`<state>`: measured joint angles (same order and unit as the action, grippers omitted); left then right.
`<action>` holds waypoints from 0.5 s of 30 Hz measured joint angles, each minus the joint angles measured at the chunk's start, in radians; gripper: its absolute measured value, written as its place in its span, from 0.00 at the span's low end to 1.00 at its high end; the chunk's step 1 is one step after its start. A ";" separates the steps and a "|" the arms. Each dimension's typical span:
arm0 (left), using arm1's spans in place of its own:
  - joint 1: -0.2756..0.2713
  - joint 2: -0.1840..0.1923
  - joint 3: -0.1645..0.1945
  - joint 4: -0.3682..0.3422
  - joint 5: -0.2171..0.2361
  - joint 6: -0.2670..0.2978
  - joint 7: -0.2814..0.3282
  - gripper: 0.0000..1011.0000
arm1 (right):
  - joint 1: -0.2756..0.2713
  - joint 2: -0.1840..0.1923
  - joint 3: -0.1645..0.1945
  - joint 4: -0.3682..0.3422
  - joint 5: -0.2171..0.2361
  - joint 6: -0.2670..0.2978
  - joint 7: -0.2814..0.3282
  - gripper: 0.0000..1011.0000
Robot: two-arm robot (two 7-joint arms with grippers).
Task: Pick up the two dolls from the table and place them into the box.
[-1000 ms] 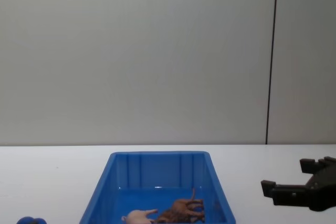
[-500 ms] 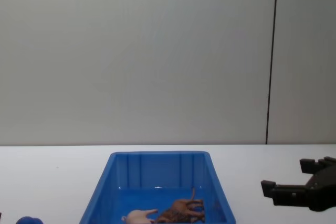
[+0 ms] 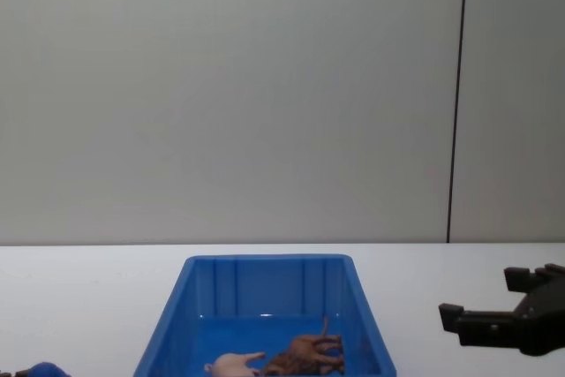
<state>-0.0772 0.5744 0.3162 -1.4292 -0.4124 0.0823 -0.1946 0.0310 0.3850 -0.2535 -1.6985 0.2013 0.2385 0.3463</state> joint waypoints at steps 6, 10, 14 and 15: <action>-0.013 -0.004 -0.001 0.009 0.010 0.008 -0.022 0.56 | 0.000 0.000 0.000 0.000 0.000 0.000 0.000 0.99; -0.019 -0.003 -0.007 -0.001 0.018 0.009 -0.026 0.52 | 0.000 0.000 0.000 0.000 0.000 0.000 0.000 0.99; -0.024 -0.001 -0.013 -0.022 0.028 0.006 -0.027 0.50 | 0.000 0.000 0.000 0.000 0.000 0.000 0.000 0.99; -0.026 0.000 -0.014 -0.026 0.030 0.005 -0.027 0.49 | 0.000 0.000 0.000 0.000 0.000 0.000 0.000 0.99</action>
<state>-0.1031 0.5741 0.3022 -1.4553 -0.3826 0.0875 -0.2211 0.0310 0.3849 -0.2535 -1.6984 0.2013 0.2385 0.3463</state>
